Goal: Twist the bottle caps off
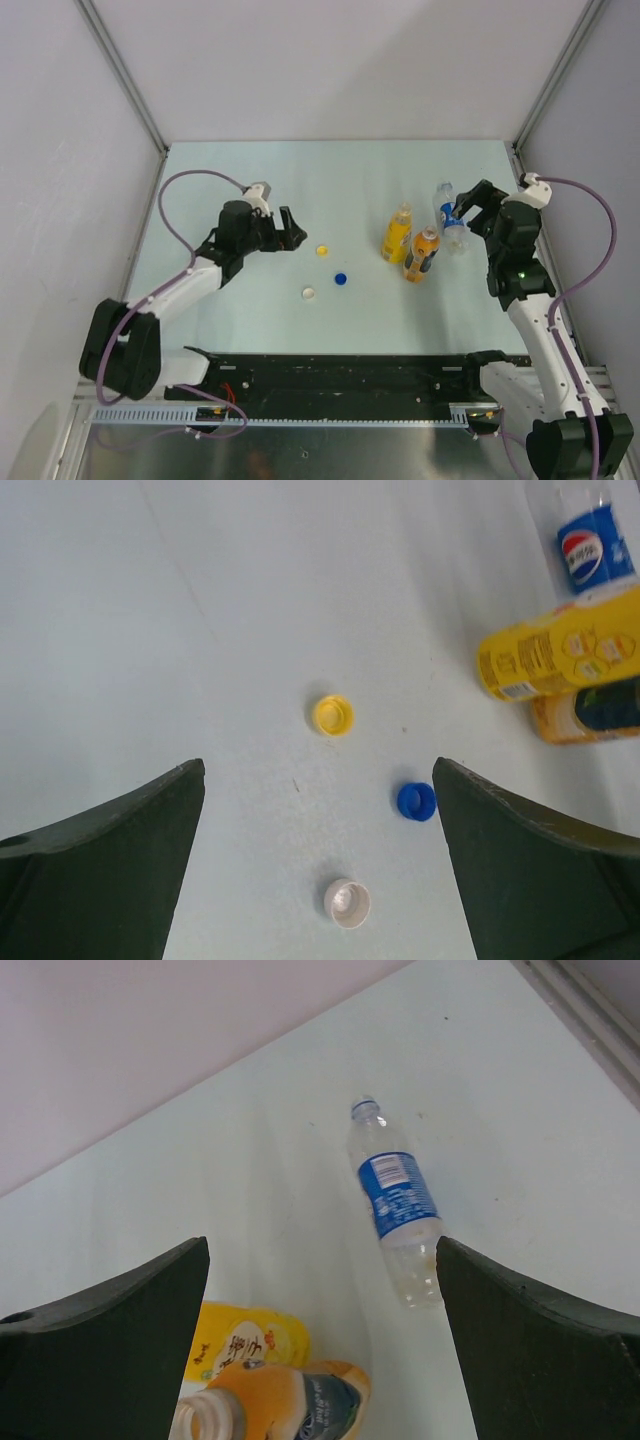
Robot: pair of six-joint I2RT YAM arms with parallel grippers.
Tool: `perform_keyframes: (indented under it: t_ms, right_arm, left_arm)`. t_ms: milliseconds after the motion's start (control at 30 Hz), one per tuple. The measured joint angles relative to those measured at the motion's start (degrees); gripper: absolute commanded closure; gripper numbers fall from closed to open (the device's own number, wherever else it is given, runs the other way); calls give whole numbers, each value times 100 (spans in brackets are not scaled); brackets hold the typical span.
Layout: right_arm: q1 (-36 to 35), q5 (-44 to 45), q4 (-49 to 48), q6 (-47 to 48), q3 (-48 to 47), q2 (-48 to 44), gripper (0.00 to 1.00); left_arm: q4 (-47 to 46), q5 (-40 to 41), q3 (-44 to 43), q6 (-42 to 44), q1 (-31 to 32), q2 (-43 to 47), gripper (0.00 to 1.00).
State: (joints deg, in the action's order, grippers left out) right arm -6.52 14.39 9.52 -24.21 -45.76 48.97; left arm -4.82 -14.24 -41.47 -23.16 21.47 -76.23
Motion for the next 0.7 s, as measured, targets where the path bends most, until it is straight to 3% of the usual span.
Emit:
perform_keyframes:
  t_ms: [433,700]
  right_arm:
    - [728,-330,-122,-68,0,402,1]
    - [787,-269,-120,118,0,586,1]
  left_arm:
    - [262,1851,120,-31,-11,1338,1]
    - [284,2712,136,225,-13,2293,0]
